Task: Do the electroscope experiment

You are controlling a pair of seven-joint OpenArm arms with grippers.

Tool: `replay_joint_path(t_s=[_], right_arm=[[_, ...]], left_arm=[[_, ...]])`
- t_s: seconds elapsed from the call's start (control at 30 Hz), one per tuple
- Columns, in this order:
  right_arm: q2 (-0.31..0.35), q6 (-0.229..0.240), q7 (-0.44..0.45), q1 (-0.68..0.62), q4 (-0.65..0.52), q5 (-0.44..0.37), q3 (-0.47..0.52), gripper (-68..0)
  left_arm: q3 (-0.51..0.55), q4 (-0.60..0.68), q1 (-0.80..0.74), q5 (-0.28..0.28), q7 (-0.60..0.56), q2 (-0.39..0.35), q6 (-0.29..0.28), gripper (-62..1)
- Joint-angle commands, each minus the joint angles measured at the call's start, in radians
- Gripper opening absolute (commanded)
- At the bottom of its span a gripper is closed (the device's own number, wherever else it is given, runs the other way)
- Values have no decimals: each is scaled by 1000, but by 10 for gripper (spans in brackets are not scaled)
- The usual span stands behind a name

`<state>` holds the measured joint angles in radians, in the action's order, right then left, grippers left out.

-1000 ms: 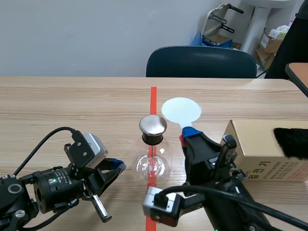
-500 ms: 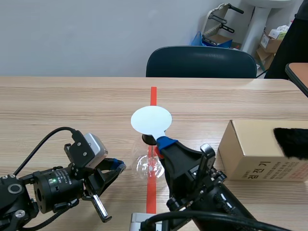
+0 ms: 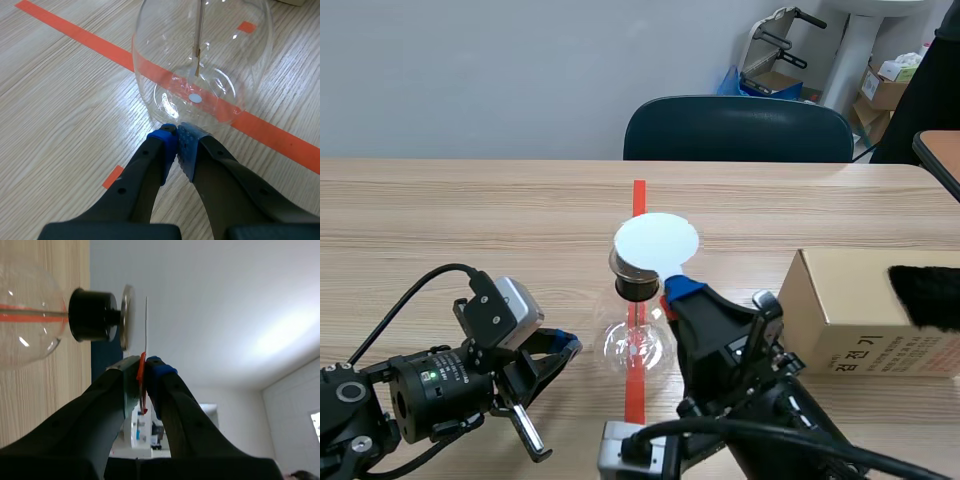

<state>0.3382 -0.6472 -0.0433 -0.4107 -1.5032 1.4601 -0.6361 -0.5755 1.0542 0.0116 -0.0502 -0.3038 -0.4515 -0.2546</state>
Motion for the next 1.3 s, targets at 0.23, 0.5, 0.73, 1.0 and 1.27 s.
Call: replay_joint_path(t_s=[0.23, 0.5, 0.73, 1.0, 1.27], right_arm=[[0, -11, -267, 14, -6, 1, 8, -665], [0, -11, -476, 14, -6, 1, 8, -665], [0, -11, -536, 14, -6, 1, 8, -665], [0, -11, -460, 14, -6, 1, 8, -665], [0, -11, -221, 14, -6, 1, 8, -665]], left_arm=[[3, 20, 5, -9, -13, 5, 2, -569], [3, 20, 5, -9, -13, 5, 2, -569], [3, 20, 5, -9, -13, 5, 2, -569], [3, 20, 5, -9, -13, 5, 2, -569], [3, 20, 5, -9, -13, 5, 2, -569]])
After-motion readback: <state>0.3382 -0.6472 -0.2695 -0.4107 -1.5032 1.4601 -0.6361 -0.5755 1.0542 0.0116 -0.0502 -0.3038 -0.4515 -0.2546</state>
